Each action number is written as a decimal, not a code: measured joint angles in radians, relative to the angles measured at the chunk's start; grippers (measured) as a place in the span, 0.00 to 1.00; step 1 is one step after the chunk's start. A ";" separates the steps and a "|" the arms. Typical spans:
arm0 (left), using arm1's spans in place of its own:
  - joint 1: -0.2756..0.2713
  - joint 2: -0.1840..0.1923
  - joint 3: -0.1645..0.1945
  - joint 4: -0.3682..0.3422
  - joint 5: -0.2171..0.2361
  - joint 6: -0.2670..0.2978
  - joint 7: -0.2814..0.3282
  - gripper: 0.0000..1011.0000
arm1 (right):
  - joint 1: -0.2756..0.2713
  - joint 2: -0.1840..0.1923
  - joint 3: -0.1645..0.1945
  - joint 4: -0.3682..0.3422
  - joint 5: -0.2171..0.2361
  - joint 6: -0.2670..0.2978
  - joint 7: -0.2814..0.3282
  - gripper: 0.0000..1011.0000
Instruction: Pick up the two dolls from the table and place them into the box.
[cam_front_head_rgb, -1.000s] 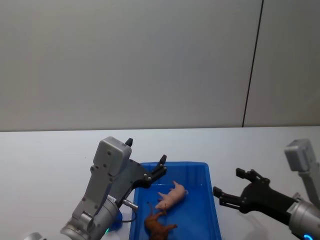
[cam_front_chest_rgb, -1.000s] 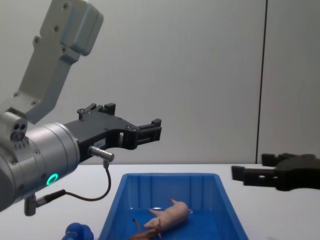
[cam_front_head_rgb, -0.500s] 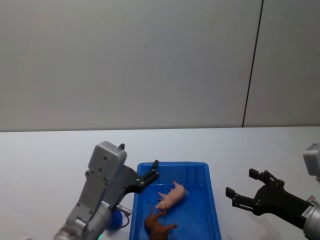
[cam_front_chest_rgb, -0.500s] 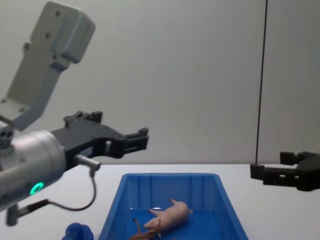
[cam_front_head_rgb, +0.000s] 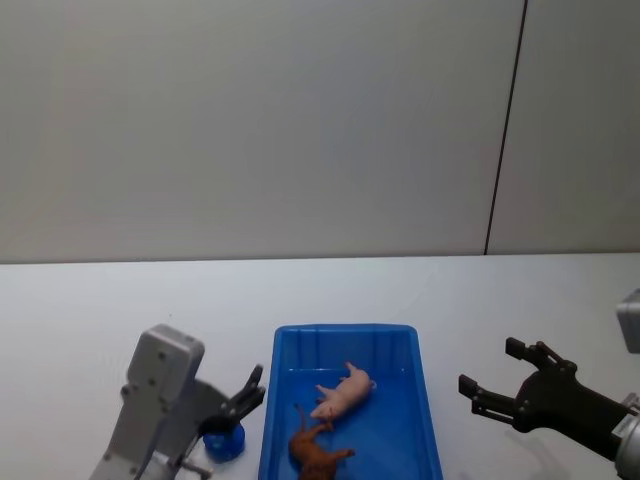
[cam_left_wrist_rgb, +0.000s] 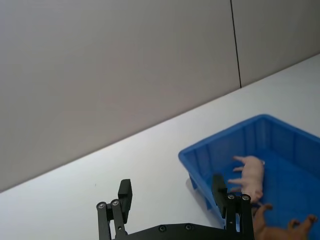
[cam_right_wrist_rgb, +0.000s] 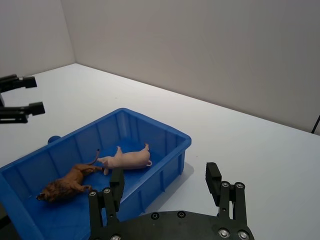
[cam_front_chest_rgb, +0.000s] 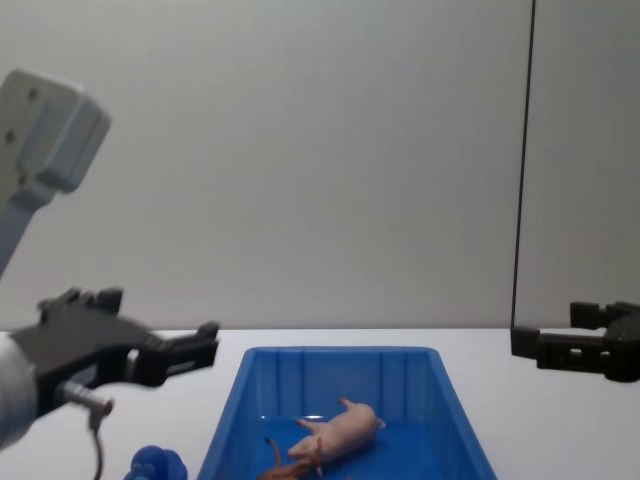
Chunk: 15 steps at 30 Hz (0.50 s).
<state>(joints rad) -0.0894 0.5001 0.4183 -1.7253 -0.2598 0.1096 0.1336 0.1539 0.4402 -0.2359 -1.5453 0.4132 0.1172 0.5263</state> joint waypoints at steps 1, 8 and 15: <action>0.008 0.005 -0.001 -0.001 -0.003 0.000 0.003 0.99 | 0.000 0.000 0.000 0.000 0.000 0.000 0.000 0.99; 0.045 0.026 -0.007 0.009 -0.033 -0.006 0.008 0.99 | -0.003 0.003 0.002 -0.002 0.002 -0.003 -0.001 0.99; 0.052 0.029 -0.010 0.050 -0.045 -0.024 -0.034 0.99 | -0.005 0.004 0.002 -0.003 0.003 -0.003 -0.001 0.99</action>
<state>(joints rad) -0.0378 0.5287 0.4083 -1.6749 -0.3044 0.0857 0.0992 0.1493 0.4446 -0.2335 -1.5482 0.4165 0.1140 0.5249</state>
